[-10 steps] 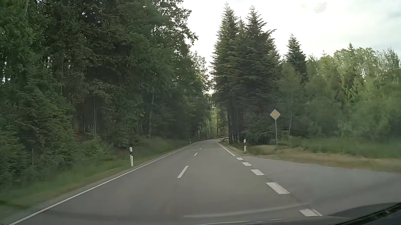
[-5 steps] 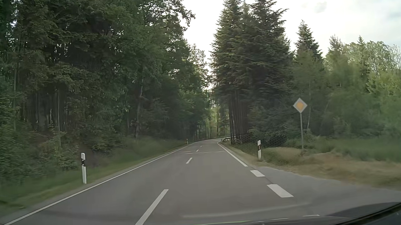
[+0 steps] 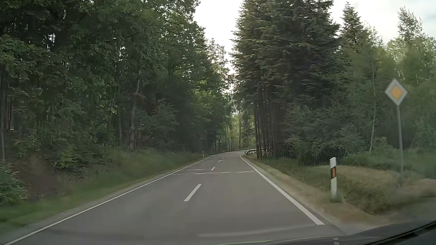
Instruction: Follow the waypoints while adhering to traffic rules and regulations
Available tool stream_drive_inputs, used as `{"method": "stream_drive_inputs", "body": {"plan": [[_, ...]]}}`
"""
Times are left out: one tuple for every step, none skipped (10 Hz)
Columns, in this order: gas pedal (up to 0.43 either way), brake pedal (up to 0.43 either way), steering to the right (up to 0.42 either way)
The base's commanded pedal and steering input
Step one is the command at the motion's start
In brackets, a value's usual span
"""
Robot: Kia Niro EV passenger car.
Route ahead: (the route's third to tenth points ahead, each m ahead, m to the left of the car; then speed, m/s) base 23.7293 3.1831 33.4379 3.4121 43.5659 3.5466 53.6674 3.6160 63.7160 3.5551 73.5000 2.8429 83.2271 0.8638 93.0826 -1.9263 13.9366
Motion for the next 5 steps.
{"method": "stream_drive_inputs", "body": {"plan": [[0.248, 0.000, -0.004], [0.248, 0.000, -0.004], [0.248, 0.000, -0.004], [0.248, 0.000, -0.004], [0.248, 0.000, -0.004]]}}
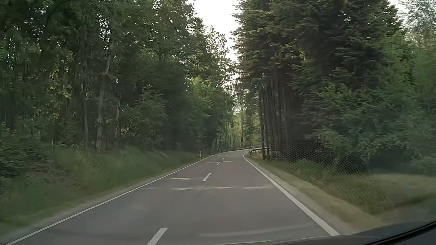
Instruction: Follow the waypoints while adhering to traffic rules and regulations
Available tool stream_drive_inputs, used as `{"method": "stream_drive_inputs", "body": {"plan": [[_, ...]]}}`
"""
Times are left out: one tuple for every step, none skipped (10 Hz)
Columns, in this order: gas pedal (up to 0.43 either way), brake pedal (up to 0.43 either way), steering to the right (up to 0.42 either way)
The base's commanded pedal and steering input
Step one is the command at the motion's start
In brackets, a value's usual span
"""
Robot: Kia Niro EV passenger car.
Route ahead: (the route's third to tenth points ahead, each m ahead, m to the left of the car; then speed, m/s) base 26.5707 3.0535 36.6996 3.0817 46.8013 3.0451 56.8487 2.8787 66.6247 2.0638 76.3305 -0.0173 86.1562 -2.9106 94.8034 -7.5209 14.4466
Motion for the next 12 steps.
{"method": "stream_drive_inputs", "body": {"plan": [[0.248, 0.000, -0.003], [0.248, 0.000, -0.003], [0.228, 0.000, -0.001], [0.228, 0.000, 0.002], [0.228, 0.000, 0.003], [0.228, 0.000, 0.003], [0.189, 0.000, 0.003], [0.169, 0.000, 0.003], [0.169, 0.000, 0.003], [0.138, 0.000, 0.002], [0.130, 0.000, 0.002], [0.098, 0.000, 0.002]]}}
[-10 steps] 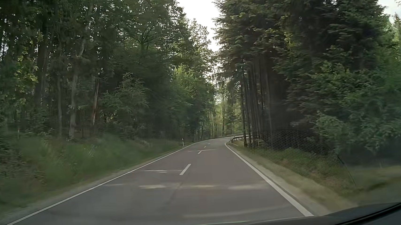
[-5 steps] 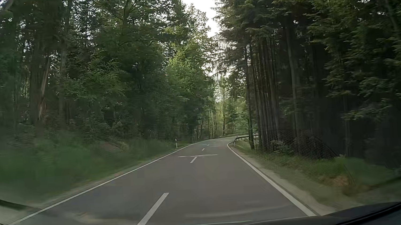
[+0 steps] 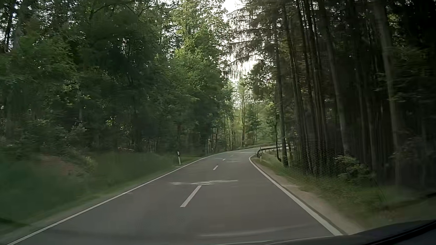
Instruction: Follow the waypoints while adhering to traffic rules and regulations
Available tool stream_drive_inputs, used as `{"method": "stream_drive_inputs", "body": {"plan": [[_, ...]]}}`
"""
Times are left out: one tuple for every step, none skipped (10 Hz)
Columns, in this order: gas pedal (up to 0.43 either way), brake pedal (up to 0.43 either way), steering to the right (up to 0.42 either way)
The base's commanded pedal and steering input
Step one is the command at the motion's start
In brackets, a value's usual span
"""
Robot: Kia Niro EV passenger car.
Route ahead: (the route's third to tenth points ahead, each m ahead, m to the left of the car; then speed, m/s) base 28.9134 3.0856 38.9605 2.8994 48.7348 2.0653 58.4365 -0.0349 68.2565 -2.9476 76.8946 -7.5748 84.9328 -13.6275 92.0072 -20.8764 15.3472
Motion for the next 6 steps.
{"method": "stream_drive_inputs", "body": {"plan": [[0.098, 0.000, 0.002], [0.087, 0.000, 0.002], [0.079, 0.000, 0.001], [0.067, 0.000, 0.001], [0.067, 0.000, 0.001], [0.067, 0.000, 0.001]]}}
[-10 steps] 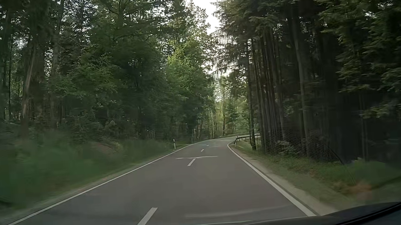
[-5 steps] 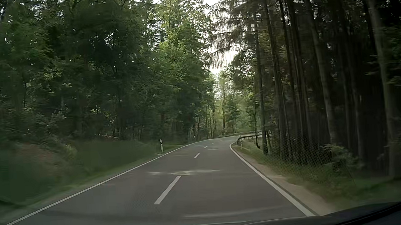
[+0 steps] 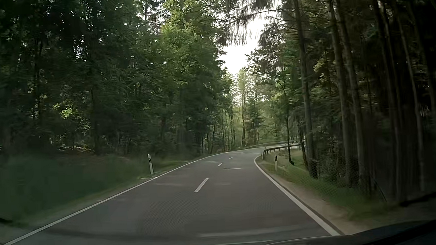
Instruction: Follow the waypoints while adhering to traffic rules and regulations
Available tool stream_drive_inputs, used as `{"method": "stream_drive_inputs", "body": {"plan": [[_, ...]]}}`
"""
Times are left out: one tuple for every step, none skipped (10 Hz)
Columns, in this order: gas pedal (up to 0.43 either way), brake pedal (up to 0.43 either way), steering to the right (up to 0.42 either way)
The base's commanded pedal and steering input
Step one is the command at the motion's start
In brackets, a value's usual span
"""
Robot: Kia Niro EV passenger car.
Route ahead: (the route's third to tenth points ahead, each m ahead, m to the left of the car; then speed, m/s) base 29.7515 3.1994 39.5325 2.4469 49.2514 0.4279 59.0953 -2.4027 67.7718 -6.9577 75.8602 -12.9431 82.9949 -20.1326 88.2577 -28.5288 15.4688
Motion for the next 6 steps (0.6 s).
{"method": "stream_drive_inputs", "body": {"plan": [[0.067, 0.000, 0.001], [0.067, 0.000, 0.001], [0.047, 0.000, 0.001], [0.008, 0.000, 0.003], [0.000, 0.000, 0.004], [0.000, 0.000, 0.005]]}}
